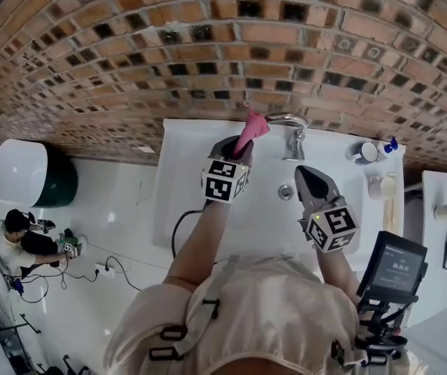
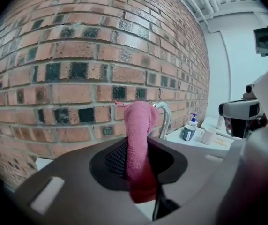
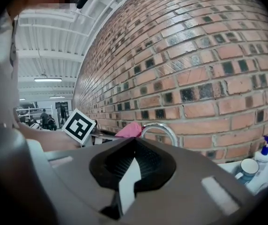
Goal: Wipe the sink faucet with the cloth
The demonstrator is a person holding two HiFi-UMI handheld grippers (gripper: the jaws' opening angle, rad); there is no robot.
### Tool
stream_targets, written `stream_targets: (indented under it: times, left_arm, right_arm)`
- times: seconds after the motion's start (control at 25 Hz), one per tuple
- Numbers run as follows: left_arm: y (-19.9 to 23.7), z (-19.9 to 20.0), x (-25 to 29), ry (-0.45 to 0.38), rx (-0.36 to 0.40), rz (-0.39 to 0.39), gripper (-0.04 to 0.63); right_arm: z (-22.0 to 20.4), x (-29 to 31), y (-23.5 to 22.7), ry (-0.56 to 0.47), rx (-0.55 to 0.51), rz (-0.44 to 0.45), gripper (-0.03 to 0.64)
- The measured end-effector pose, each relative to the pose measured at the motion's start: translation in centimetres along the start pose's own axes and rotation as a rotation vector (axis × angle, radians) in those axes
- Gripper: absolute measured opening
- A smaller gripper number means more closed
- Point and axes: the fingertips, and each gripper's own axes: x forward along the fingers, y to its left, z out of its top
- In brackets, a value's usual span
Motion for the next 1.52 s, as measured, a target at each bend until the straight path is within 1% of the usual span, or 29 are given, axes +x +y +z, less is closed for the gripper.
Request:
stream_targets:
  times: [0.08, 0.28, 0.4, 0.68, 0.88, 0.96, 1.04, 1.12, 1.24, 1.4, 1.52]
  left_arm:
    - [-0.1, 0.0, 1.3, 0.004, 0.01, 0.012, 0.092]
    - [0.9, 0.8, 2.8, -0.018, -0.059, 0.028, 0.092]
    - [1.0, 2.1, 3.0, -0.041, -0.054, 0.035, 0.092]
    - [-1.2, 5.9, 2.8, -0.118, 0.012, 0.016, 0.092]
    - [-5.4, 8.3, 3.8, -0.179, 0.039, -0.045, 0.092]
    - [-7.1, 8.8, 4.8, -0.189, 0.073, -0.065, 0.094]
    - [-8.5, 9.2, 5.6, -0.195, 0.124, -0.073, 0.094]
    - [-9.8, 9.4, 6.0, -0.193, 0.149, -0.095, 0.094]
    - [-11.5, 8.7, 6.9, -0.176, 0.158, -0.134, 0.094]
    - [-12.7, 5.6, 8.9, -0.107, 0.148, -0.168, 0.094]
    - [-12.7, 3.1, 10.1, -0.053, 0.139, -0.172, 0.094]
  right_arm:
    - [-0.4, -0.4, -1.1, 0.005, 0.005, -0.016, -0.007]
    - [-0.8, -0.7, -2.1, 0.01, 0.008, -0.036, -0.006]
    - [-0.9, -0.7, -2.7, 0.011, 0.013, -0.039, -0.006]
    - [-0.9, -0.5, -2.7, 0.003, 0.022, -0.028, -0.008]
    - [-1.5, -1.4, -4.0, 0.001, 0.04, -0.043, -0.007]
    - [-1.8, -1.8, -4.9, 0.005, 0.049, -0.057, -0.006]
    - [-2.1, -2.2, -5.6, 0.007, 0.055, -0.07, -0.006]
    - [-2.2, -2.7, -5.8, 0.007, 0.057, -0.081, -0.006]
    - [-2.2, -3.1, -6.2, 0.007, 0.057, -0.094, -0.006]
    - [-2.8, -3.4, -7.3, 0.012, 0.065, -0.108, -0.006]
    - [-3.1, -3.4, -7.6, 0.016, 0.063, -0.108, -0.006]
